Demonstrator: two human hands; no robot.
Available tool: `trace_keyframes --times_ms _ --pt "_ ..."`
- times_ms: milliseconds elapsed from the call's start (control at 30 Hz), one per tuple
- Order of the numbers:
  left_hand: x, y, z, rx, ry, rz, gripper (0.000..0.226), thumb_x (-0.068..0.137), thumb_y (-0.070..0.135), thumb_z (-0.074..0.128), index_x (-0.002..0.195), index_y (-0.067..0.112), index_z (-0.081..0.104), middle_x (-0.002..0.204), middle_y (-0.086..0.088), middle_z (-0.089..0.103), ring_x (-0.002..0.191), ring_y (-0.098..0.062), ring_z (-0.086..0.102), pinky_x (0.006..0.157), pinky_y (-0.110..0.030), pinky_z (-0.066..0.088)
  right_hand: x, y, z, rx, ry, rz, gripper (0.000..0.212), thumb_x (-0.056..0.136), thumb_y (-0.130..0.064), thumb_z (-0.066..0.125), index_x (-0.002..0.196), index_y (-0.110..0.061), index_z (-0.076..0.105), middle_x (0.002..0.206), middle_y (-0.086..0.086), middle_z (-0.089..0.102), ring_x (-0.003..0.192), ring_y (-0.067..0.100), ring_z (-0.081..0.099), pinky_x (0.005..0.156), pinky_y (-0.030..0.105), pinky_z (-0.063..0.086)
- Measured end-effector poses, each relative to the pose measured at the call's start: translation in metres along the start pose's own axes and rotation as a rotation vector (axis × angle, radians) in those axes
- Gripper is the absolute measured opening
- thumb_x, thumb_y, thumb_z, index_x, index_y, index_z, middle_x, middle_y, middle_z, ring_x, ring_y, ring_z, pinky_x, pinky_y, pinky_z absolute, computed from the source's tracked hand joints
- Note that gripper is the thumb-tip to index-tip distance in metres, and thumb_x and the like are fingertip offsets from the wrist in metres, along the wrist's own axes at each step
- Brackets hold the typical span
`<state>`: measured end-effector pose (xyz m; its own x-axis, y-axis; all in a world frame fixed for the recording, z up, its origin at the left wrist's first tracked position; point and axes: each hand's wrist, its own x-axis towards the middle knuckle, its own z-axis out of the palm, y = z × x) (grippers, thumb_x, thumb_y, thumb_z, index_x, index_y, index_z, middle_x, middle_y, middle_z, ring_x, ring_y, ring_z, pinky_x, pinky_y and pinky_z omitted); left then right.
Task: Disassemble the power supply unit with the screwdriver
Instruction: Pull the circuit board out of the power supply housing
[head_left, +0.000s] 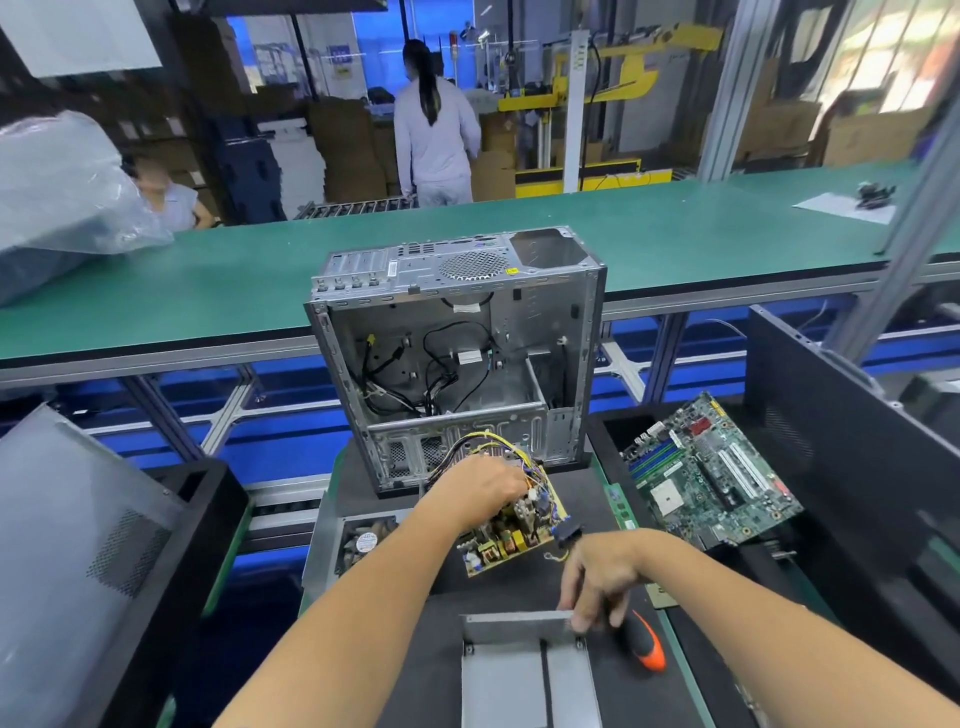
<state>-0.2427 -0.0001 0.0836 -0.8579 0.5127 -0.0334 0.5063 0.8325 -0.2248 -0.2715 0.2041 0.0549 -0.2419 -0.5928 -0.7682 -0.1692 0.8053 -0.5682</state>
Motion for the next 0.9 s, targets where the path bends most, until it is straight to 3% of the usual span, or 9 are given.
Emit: trace_keyframes --times_ms 100,200,267,333,433,533,600,733,900 --pt "0.004 0.003 0.008 0.036 -0.063 0.044 0.022 0.084 -0.01 0.048 0.091 0.007 0.06 0.1 -0.007 0.061 0.091 -0.028 0.058 0.064 -0.034 0.04 -0.002 0.003 0.003 0.031 0.007 0.027 0.022 0.084 -0.004 0.073 0.106 -0.007 0.071 0.078 -0.001 0.072 0.056 0.01 0.069 0.053 0.015 0.053" --pt "0.009 0.012 0.016 0.088 -0.122 0.084 0.021 0.085 -0.008 0.048 0.093 0.005 0.062 0.099 -0.008 0.062 0.091 -0.03 0.06 0.066 -0.04 0.049 -0.006 0.0 0.004 -0.017 -0.004 0.048 0.032 0.089 -0.008 0.068 0.12 -0.001 0.065 0.076 -0.001 0.072 0.053 0.011 0.069 0.053 0.016 0.054" --pt "0.012 0.019 0.022 0.11 -0.152 0.111 0.02 0.085 -0.009 0.051 0.094 0.005 0.063 0.1 -0.008 0.062 0.092 -0.029 0.061 0.067 -0.041 0.052 -0.01 -0.004 0.005 -0.096 -0.021 0.064 0.03 0.093 -0.013 0.064 0.12 0.0 0.064 0.071 0.01 0.074 0.05 0.011 0.068 0.051 0.016 0.054" --pt "0.015 0.026 0.03 0.111 -0.175 0.139 0.02 0.085 -0.009 0.052 0.094 0.004 0.064 0.1 -0.009 0.064 0.092 -0.03 0.062 0.065 -0.04 0.052 -0.013 -0.01 0.006 -0.166 -0.027 0.071 0.028 0.095 -0.016 0.062 0.118 -0.001 0.065 0.08 0.017 0.071 0.047 0.011 0.066 0.05 0.015 0.054" --pt "0.019 0.035 0.04 0.128 -0.201 0.15 0.02 0.085 -0.009 0.051 0.093 0.002 0.066 0.098 -0.01 0.067 0.092 -0.031 0.064 0.066 -0.039 0.053 -0.017 -0.017 0.007 -0.275 -0.013 0.078 0.018 0.095 -0.02 0.061 0.108 -0.011 0.068 0.09 0.01 0.069 0.049 0.014 0.065 0.052 0.015 0.054" --pt "0.023 0.039 0.047 0.133 -0.219 0.158 0.021 0.087 -0.007 0.048 0.095 0.001 0.066 0.102 -0.013 0.067 0.096 -0.033 0.063 0.07 -0.042 0.051 -0.018 -0.019 0.01 -0.355 0.012 0.061 0.021 0.095 -0.014 0.056 0.103 0.004 0.063 0.089 0.018 0.071 0.055 0.02 0.067 0.05 0.014 0.051" --pt "0.024 0.04 0.049 0.146 -0.222 0.175 0.022 0.088 -0.007 0.047 0.097 0.001 0.065 0.103 -0.013 0.067 0.097 -0.033 0.063 0.071 -0.042 0.051 -0.016 -0.018 0.01 -0.41 0.038 0.02 0.024 0.093 -0.011 0.054 0.1 0.012 0.058 0.096 0.023 0.072 0.066 0.024 0.072 0.058 0.018 0.048" --pt "0.024 0.042 0.049 0.165 -0.219 0.182 0.024 0.088 -0.007 0.046 0.099 0.003 0.066 0.105 -0.012 0.067 0.099 -0.033 0.062 0.074 -0.041 0.052 -0.01 -0.02 0.01 -0.489 0.079 -0.05 0.016 0.094 -0.012 0.053 0.085 -0.001 0.061 0.094 0.023 0.073 0.041 0.0 0.06 0.071 0.023 0.049" --pt "0.026 0.045 0.045 0.144 -0.23 0.159 0.025 0.087 -0.005 0.045 0.099 0.003 0.066 0.105 -0.013 0.067 0.099 -0.034 0.062 0.075 -0.042 0.049 -0.006 -0.025 0.012 -0.532 0.105 -0.006 0.017 0.089 -0.009 0.053 0.087 0.0 0.068 0.089 0.02 0.073 0.049 0.014 0.062 0.073 0.028 0.055"
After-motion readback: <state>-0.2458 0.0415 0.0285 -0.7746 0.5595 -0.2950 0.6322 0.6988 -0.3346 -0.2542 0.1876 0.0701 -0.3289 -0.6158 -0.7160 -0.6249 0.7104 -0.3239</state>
